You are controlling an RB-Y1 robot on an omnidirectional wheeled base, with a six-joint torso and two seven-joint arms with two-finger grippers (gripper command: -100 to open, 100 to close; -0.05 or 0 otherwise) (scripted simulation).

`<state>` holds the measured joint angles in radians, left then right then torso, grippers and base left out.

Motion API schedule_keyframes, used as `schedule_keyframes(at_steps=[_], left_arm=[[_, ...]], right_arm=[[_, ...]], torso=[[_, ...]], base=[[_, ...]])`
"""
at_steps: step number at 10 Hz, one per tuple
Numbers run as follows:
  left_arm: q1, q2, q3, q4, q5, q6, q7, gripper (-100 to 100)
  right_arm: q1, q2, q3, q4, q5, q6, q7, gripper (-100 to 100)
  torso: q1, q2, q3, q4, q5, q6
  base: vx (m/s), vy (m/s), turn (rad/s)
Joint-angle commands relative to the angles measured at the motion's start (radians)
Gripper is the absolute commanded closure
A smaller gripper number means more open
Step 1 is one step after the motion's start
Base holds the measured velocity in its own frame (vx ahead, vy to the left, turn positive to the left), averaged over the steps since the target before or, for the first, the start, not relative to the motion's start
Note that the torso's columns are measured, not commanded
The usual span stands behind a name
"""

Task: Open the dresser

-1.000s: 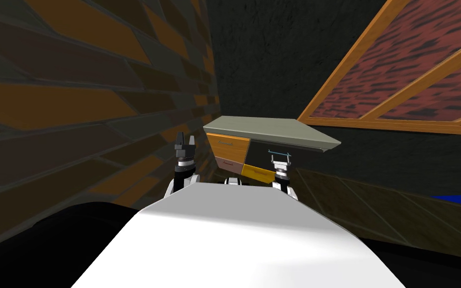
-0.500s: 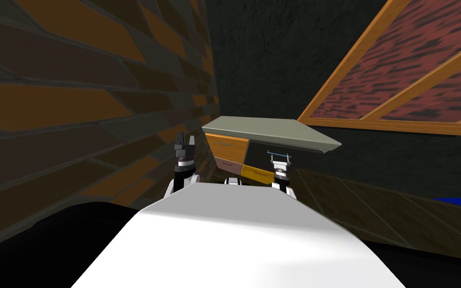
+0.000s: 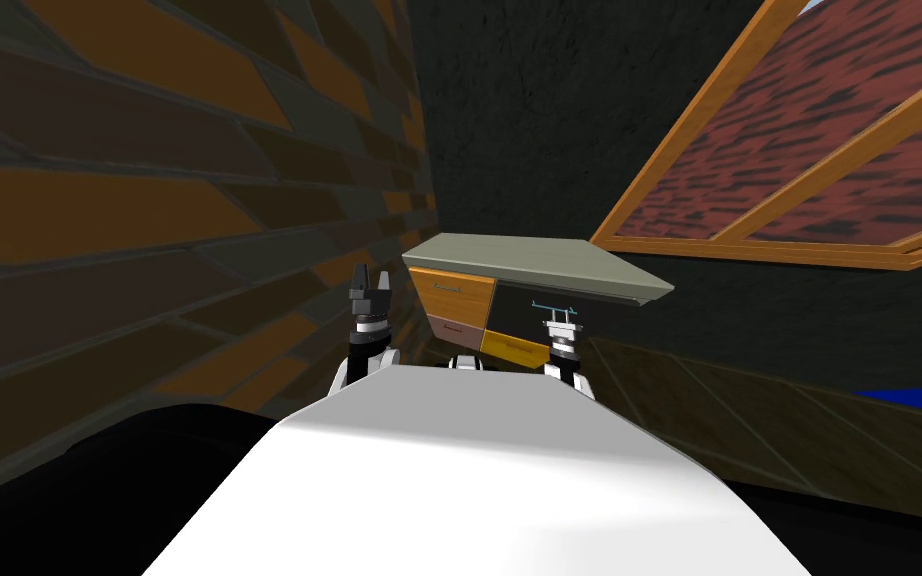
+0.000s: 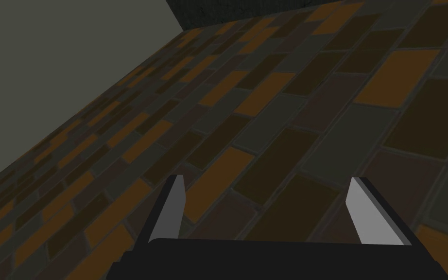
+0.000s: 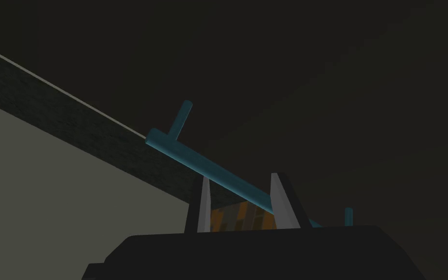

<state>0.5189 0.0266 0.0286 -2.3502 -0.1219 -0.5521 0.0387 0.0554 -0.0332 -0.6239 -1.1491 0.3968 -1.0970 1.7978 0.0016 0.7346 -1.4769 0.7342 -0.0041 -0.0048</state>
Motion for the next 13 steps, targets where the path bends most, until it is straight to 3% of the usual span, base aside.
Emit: schedule_keyframes(at_steps=[1, 3, 6, 9, 10, 13], left_arm=[[0.0, 0.0, 0.0, 0.0, 0.0, 0.0, 0.0, 0], [0.0, 0.0, 0.0, 0.0, 0.0, 0.0, 0.0, 0], [0.0, 0.0, 0.0, 0.0, 0.0, 0.0, 0.0, 0], [0.0, 0.0, 0.0, 0.0, 0.0, 0.0, 0.0, 0], [0.0, 0.0, 0.0, 0.0, 0.0, 0.0, 0.0, 0], [0.0, 0.0, 0.0, 0.0, 0.0, 0.0, 0.0, 0]], right_arm=[[-0.016, -0.032, 0.023, 0.069, -0.034, -0.022, 0.015, 100], [-0.026, -0.055, 0.035, 0.106, -0.056, -0.036, 0.024, 100], [-0.057, -0.123, 0.072, 0.205, -0.125, -0.079, 0.053, 100], [-0.067, -0.146, 0.084, 0.255, -0.147, -0.094, 0.062, 100], [-0.078, -0.169, 0.096, 0.292, -0.17, -0.108, 0.071, 100], [-0.088, -0.192, 0.108, 0.329, -0.193, -0.122, 0.081, 100]], torso=[[-0.002, -0.001, -0.001, 0.001, -0.002, -0.001], [-0.004, -0.001, 0.0, 0.001, -0.003, -0.002], [-0.005, -0.003, -0.001, -0.001, -0.005, -0.002], [-0.006, -0.003, -0.001, -0.001, -0.005, -0.002], [-0.007, -0.004, -0.002, -0.003, -0.007, -0.002], [-0.008, -0.005, -0.003, -0.004, -0.007, -0.001]], base=[[-0.024, 0.03, -0.009], [-0.028, 0.035, -0.017], [-0.018, 0.038, -0.007], [-0.023, 0.025, -0.002], [-0.013, 0.025, -0.002], [-0.012, 0.027, -0.005]])
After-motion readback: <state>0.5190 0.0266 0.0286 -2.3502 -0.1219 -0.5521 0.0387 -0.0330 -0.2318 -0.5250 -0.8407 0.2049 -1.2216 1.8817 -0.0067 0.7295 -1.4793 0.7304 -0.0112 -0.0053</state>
